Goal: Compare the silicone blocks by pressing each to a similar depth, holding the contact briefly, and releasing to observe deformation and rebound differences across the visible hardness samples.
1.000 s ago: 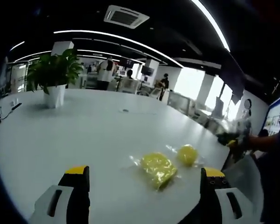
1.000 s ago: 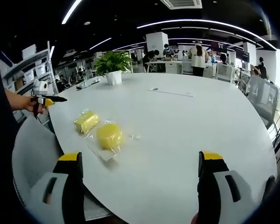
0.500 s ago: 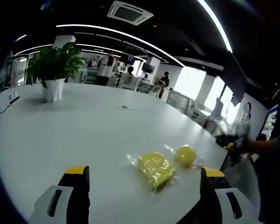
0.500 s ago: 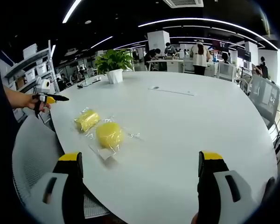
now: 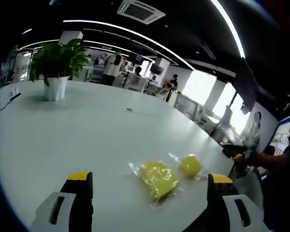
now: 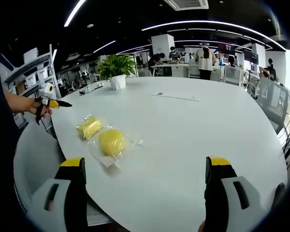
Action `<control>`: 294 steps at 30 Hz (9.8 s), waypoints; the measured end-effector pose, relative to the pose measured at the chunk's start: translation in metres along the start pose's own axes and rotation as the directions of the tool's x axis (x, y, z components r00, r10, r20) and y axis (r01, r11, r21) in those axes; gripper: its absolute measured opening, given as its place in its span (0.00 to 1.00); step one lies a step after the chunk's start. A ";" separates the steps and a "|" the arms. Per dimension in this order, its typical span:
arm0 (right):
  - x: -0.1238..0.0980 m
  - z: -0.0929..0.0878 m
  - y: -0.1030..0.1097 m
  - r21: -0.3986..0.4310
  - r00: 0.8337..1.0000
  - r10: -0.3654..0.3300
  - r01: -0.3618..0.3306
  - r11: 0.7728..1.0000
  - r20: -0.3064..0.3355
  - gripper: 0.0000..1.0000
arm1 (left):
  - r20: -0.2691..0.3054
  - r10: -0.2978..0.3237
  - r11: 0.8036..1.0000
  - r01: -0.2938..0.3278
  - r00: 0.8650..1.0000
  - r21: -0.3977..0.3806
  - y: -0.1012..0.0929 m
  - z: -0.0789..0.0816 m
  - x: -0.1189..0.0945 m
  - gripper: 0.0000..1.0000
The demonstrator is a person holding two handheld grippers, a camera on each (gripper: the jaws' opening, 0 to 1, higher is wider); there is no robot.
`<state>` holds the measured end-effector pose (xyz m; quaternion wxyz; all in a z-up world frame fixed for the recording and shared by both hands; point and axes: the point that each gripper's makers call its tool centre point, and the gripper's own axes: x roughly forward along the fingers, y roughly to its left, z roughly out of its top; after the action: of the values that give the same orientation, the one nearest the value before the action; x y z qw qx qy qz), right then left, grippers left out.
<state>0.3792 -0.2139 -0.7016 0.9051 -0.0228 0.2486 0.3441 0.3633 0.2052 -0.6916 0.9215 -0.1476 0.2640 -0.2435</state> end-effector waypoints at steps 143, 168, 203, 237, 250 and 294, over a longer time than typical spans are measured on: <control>-0.001 0.029 0.020 -0.004 0.997 0.046 -0.046 0.999 0.057 0.97 | 0.116 -0.339 0.916 0.356 0.933 -0.185 -0.096 0.143 0.067 0.00; -0.010 0.137 0.045 -0.126 0.969 0.147 -0.124 0.984 0.198 0.96 | 0.220 -0.490 0.870 0.489 0.844 0.061 -0.185 0.258 0.010 0.00; -0.026 0.262 0.123 -0.174 0.793 0.509 -0.478 0.861 0.334 0.79 | 0.210 -0.653 0.757 0.633 0.728 0.162 -0.290 0.272 -0.017 0.00; -0.031 0.319 0.198 -0.308 0.644 0.694 -0.622 0.720 0.320 0.44 | 0.235 -0.722 0.684 0.722 0.651 0.103 -0.312 0.269 -0.033 0.00; -0.036 0.321 0.200 -0.281 0.633 0.692 -0.634 0.721 0.347 0.30 | 0.241 -0.730 0.674 0.731 0.639 0.104 -0.314 0.270 -0.039 0.00; -0.026 0.307 0.204 -0.292 0.685 0.677 -0.612 0.735 0.267 0.01 | 0.152 -0.690 0.722 0.659 0.707 0.210 -0.303 0.244 -0.045 0.00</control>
<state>0.3669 -0.0095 -0.3941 0.7484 0.0479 0.0406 0.6603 0.3538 0.0105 -0.3525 0.7994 -0.1948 0.0702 -0.5640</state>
